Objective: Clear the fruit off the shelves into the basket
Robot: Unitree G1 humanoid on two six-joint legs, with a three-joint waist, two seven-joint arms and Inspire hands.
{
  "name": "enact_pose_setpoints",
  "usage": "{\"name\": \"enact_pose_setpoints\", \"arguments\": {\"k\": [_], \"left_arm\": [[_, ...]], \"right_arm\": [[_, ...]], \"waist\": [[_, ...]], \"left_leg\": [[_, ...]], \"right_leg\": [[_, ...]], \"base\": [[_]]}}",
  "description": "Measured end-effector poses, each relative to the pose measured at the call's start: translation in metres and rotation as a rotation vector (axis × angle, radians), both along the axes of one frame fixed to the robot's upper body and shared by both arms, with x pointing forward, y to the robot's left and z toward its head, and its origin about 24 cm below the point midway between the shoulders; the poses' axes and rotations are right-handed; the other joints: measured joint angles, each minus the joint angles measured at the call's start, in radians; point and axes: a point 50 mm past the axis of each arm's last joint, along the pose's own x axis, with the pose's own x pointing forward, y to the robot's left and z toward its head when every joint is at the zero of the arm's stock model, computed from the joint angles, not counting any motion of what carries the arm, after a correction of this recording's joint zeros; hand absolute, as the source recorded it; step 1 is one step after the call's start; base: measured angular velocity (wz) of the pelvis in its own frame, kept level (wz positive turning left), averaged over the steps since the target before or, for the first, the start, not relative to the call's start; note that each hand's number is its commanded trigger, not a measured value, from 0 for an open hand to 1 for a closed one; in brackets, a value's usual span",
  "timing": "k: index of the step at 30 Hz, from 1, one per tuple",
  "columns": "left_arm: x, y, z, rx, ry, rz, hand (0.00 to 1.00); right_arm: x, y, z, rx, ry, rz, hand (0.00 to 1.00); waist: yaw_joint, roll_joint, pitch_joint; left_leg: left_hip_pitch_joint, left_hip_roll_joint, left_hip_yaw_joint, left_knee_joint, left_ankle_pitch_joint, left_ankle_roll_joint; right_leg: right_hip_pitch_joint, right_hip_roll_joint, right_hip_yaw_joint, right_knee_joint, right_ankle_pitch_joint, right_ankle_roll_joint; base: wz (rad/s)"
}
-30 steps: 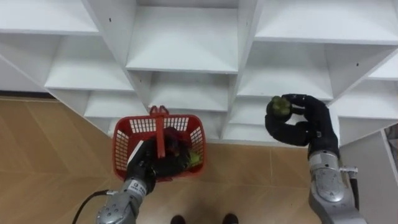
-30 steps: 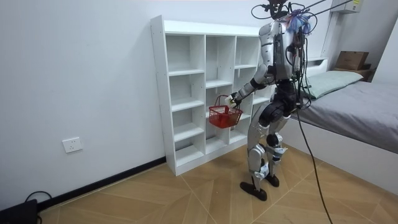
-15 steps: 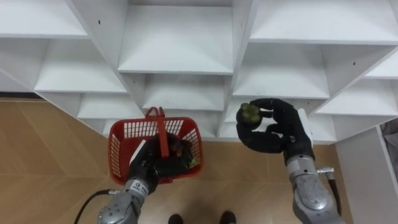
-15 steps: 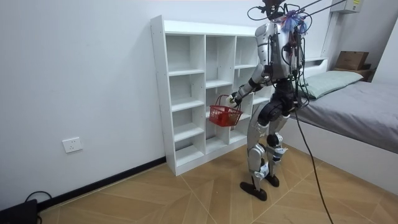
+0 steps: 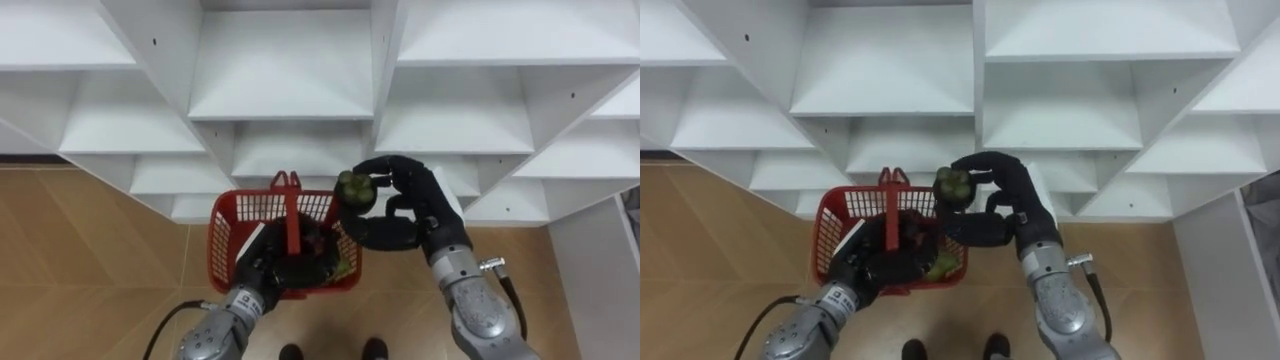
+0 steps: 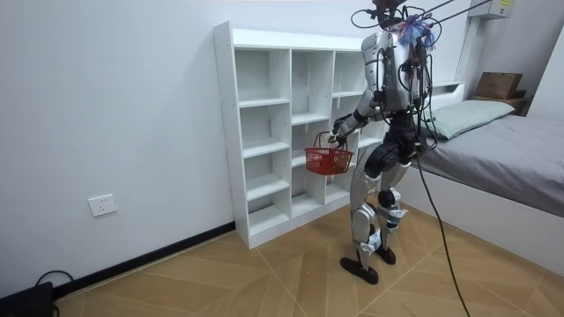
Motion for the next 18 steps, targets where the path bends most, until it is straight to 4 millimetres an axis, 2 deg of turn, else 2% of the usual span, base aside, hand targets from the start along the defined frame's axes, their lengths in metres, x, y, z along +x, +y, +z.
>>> {"name": "enact_pose_setpoints", "arguments": {"k": [7,18], "left_arm": [[-0.0007,-0.0049,0.0022,-0.019,-0.009,-0.037,1.00],[-0.0022,-0.0092,0.0018,-0.081,0.011,-0.027,1.00]], "right_arm": [[-0.0027,0.0084,-0.0021,0.020,0.017,0.043,1.00],[-0.0029,0.0100,-0.0022,0.038,0.025,0.053,1.00]], "waist": [[-0.003,0.000,0.0003],[-0.005,0.003,0.0027]], "left_leg": [[0.015,0.000,0.000,0.000,0.000,0.000],[0.019,0.001,-0.001,-0.001,-0.001,-0.001]], "right_leg": [[0.014,-0.001,0.000,-0.002,0.000,0.000],[0.022,-0.001,-0.006,-0.005,0.001,-0.001]], "base": [[0.00],[0.00]]}}
